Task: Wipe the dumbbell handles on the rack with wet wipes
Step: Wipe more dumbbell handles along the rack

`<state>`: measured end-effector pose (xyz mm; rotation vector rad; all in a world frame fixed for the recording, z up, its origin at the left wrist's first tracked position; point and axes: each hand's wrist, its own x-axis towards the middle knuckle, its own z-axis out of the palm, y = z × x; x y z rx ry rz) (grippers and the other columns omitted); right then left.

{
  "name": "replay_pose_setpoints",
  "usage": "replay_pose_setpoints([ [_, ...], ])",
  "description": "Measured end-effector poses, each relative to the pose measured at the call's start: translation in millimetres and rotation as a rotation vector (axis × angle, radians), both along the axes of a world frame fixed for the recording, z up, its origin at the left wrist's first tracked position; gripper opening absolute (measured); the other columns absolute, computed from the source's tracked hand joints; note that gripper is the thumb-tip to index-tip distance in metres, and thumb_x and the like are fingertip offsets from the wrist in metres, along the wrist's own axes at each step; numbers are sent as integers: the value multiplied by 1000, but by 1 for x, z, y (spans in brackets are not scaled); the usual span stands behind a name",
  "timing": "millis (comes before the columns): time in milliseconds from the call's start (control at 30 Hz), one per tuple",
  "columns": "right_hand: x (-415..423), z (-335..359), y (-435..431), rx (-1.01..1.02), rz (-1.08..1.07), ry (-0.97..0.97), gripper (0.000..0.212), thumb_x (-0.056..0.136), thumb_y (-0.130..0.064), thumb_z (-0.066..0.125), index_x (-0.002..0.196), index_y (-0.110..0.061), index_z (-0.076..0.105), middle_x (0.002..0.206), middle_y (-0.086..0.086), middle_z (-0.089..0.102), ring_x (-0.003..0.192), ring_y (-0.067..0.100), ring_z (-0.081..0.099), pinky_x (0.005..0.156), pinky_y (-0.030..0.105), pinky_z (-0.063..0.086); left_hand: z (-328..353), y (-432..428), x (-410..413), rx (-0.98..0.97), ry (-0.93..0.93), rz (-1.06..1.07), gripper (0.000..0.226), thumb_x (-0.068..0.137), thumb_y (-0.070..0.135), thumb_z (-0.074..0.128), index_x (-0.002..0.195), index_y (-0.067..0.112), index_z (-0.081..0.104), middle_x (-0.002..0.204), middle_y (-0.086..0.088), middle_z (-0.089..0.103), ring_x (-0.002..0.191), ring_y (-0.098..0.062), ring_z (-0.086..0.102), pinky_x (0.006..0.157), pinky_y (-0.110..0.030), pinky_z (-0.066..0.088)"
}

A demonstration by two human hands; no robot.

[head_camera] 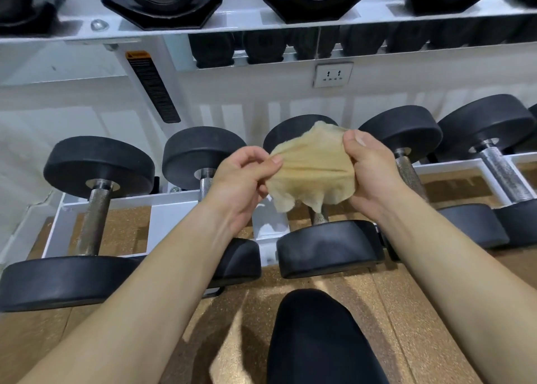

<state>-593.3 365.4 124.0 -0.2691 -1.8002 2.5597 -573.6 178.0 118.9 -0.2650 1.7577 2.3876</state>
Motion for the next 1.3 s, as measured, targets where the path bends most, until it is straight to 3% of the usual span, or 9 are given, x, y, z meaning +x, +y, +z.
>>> replay_pose_setpoints([
  [167, -5, -9, 17, 99, 80, -88, 25, 90, -33, 55, 97, -13, 69, 76, -2, 68, 78, 18, 61, 74, 36, 44, 4, 6, -11, -160, 205, -79, 15, 95, 9, 65, 82, 16, 62, 66, 5, 61, 57, -5, 55, 59, -21, 43],
  [333, -10, -3, 36, 408, 273, -80, 47, 77, -58, 59, 93, -17, 77, 73, 2, 71, 80, 18, 65, 108, 48, 36, 13, 9, -18, -302, 368, -247, 9, 96, 8, 66, 93, 16, 70, 86, 4, 71, 82, -12, 64, 74, -25, 50],
  [467, -8, 3, 39, 362, 492, -36, 52, 86, -57, 54, 122, -22, 69, 99, -1, 72, 83, 10, 65, 85, 33, 46, 24, 12, -22, -337, 431, -384, 11, 95, 5, 66, 96, 15, 71, 88, 8, 73, 88, -8, 68, 80, -23, 52],
  [567, -1, 9, 37, 267, 675, 54, 24, 91, -42, 65, 94, -18, 69, 73, -2, 56, 69, 12, 50, 64, 25, 42, 27, 16, -24, -354, 409, -410, 7, 91, 7, 71, 94, 13, 71, 88, -2, 75, 85, -12, 70, 77, -25, 56],
  [667, -7, 8, 35, 345, 583, 111, 35, 88, -15, 73, 63, -18, 48, 58, -7, 42, 56, 8, 39, 55, 22, 33, 23, 17, -27, -510, 437, -305, 6, 87, 14, 78, 91, 14, 73, 79, -5, 75, 76, -9, 69, 72, -22, 55],
  [833, -15, 2, 39, 332, 436, 51, 40, 94, -1, 63, 65, -21, 43, 55, -8, 47, 50, 6, 47, 46, 20, 40, 13, 12, -31, -733, 343, -299, 22, 80, 34, 84, 84, 16, 72, 54, 2, 59, 51, -7, 52, 58, -21, 46],
  [1100, -27, -18, 35, 407, 96, -70, 14, 91, -25, 75, 83, -23, 63, 88, 13, 59, 73, 27, 52, 66, 42, 43, -13, -6, -37, -101, 42, -172, 37, 82, 3, 78, 117, 7, 65, 105, -13, 68, 88, -24, 69, 72, -32, 58],
  [1200, -30, -27, 33, 491, 109, -122, 14, 99, -21, 66, 89, -17, 57, 71, 5, 55, 45, 15, 45, 39, 21, 34, -24, 1, -34, -276, -8, -92, 38, 85, 5, 78, 119, 14, 64, 115, -12, 64, 87, -22, 69, 65, -30, 59],
  [1300, -31, -37, 44, 620, 183, -190, 17, 99, -24, 66, 84, -18, 59, 58, -2, 55, 40, 10, 45, 39, 19, 33, -38, 2, -39, -515, 7, -184, 40, 85, 10, 79, 118, 23, 61, 115, -6, 61, 87, -19, 67, 54, -23, 54],
])
